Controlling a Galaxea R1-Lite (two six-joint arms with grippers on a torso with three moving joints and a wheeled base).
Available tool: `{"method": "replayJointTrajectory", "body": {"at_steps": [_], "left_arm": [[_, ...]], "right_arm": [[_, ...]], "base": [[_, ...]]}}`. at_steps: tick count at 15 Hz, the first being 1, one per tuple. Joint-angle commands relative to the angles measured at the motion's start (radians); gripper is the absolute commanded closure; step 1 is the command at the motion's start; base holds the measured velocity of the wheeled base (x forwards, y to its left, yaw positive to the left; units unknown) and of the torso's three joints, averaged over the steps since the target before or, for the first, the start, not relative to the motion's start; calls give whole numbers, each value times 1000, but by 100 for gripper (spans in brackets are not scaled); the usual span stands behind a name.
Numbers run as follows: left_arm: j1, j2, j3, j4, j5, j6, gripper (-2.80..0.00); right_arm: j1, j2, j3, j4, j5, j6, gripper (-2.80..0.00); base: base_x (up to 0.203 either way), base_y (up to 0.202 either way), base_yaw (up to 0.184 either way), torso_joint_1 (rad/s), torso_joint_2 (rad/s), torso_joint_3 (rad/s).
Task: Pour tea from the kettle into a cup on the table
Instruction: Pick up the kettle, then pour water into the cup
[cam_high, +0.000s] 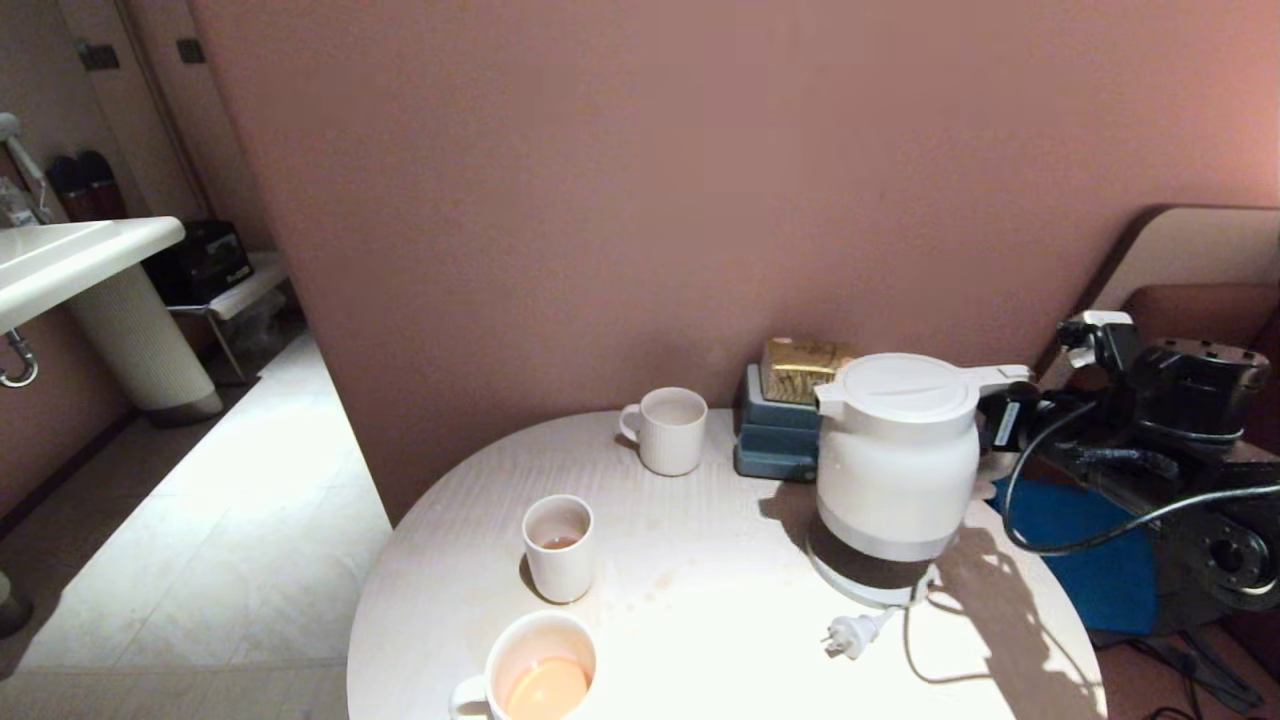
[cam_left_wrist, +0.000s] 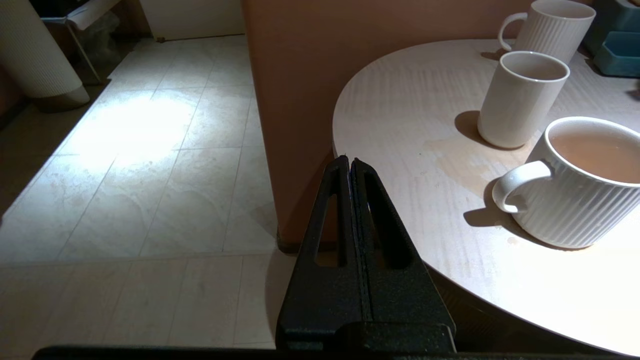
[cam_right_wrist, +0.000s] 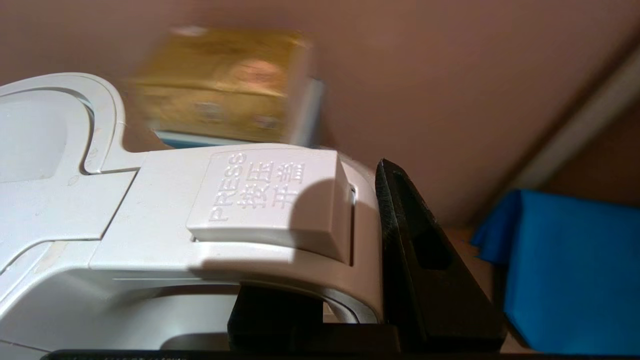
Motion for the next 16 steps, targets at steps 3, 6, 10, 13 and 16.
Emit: {"method": "replayJointTrajectory", "body": {"at_steps": [3, 6, 10, 13, 16], "left_arm": [[0, 1, 0, 0, 0, -1, 0], [0, 1, 0, -1, 0, -1, 0], [0, 1, 0, 0, 0, -1, 0], [0, 1, 0, 1, 0, -1, 0], [0, 1, 0, -1, 0, -1, 0]], "right_arm": [[117, -108, -76, 134, -64, -1, 0], [241, -122, -96, 176, -141, -5, 0], [407, -94, -106, 181, -252, -15, 0], [505, -40, -112, 177, -312, -18, 0], [587, 17, -141, 176, -363, -27, 0]], "base": [[0, 0, 0, 0, 0, 0], [0, 0, 0, 0, 0, 0], [0, 0, 0, 0, 0, 0], [0, 0, 0, 0, 0, 0], [0, 0, 0, 0, 0, 0]]}}
